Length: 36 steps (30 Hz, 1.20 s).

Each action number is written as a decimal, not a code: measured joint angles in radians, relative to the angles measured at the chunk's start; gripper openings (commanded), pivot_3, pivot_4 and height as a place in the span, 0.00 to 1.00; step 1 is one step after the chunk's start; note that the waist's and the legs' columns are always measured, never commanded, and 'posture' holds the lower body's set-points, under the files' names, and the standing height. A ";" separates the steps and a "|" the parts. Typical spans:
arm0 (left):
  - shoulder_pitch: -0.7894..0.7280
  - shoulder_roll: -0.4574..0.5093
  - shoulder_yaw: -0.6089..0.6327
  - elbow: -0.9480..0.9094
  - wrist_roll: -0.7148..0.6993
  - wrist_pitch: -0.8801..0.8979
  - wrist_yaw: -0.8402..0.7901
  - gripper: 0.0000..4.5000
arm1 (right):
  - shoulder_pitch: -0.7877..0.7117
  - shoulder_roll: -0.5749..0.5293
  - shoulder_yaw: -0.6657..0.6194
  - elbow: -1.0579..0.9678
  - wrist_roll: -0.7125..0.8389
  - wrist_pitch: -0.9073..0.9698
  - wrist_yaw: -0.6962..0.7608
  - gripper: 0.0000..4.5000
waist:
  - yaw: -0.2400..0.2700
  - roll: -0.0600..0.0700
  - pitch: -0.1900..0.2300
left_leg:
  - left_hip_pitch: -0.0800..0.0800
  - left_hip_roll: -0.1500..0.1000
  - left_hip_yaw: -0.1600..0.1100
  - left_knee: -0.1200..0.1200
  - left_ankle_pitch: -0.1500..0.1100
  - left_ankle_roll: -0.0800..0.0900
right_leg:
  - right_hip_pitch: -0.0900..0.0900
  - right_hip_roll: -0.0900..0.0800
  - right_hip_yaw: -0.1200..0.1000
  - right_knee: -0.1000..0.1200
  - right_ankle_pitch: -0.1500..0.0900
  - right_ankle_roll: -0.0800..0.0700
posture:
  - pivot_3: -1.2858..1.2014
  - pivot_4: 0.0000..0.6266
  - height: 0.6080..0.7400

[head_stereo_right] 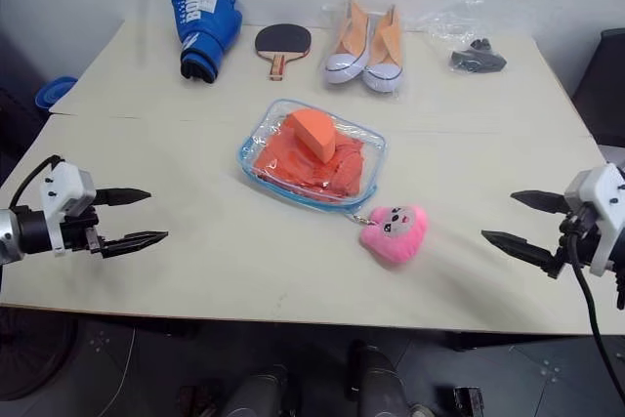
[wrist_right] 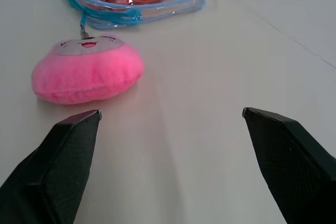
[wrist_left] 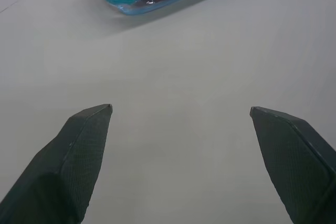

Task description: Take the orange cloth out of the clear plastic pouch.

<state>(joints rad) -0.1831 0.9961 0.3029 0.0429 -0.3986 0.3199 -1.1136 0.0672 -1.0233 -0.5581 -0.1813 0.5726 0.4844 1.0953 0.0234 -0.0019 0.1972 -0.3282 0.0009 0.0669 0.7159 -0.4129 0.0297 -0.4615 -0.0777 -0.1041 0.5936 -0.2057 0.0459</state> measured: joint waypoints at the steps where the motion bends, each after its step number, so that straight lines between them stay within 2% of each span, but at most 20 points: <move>1: 0.001 -0.001 0.000 -0.002 -0.001 0.000 0.000 0.99 | 0.002 0.002 0.000 -0.009 0.000 0.003 -0.001 1.00 | 0.000 0.000 0.000 | 0.000 0.000 0.000 0.000 0.000 0.000 | 0.000 0.000 0.000 0.000 0.000 0.000 | 0.52 0.24 1.00; 29: -0.003 -0.078 -0.008 -0.126 -0.051 0.118 0.076 0.99 | -0.024 0.086 0.053 -0.096 0.008 0.068 -0.135 1.00 | 0.000 0.000 0.000 | 0.000 0.000 0.000 0.000 0.000 -0.001 | 0.000 0.000 0.000 0.001 0.000 0.000 | 0.52 0.24 1.00; 33: -0.020 -0.084 -0.010 -0.163 -0.081 0.164 0.081 0.99 | -0.090 0.090 0.062 -0.102 0.011 0.095 -0.180 1.00 | 0.000 0.000 0.000 | 0.001 0.000 0.000 0.000 0.001 -0.001 | 0.000 0.000 0.000 0.001 0.000 0.000 | 0.52 0.24 1.00; 36: -0.084 -0.104 -0.015 -0.184 -0.120 0.227 0.102 0.99 | -0.232 0.142 0.130 -0.140 0.046 0.168 -0.269 1.00 | -0.008 0.000 0.000 | 0.002 0.000 0.001 0.001 0.002 -0.003 | 0.000 0.001 0.001 0.003 0.000 0.000 | 0.52 0.24 1.00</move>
<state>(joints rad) -0.2667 0.8918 0.2874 -0.1407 -0.5186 0.5471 -1.0117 -0.1643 -0.8812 -0.4277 -0.3212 0.6184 0.6528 0.8267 0.0158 -0.0021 0.1971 -0.3266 0.0006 0.0677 0.7169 -0.4114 0.0271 -0.4613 -0.0771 -0.1031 0.5962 -0.2055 0.0457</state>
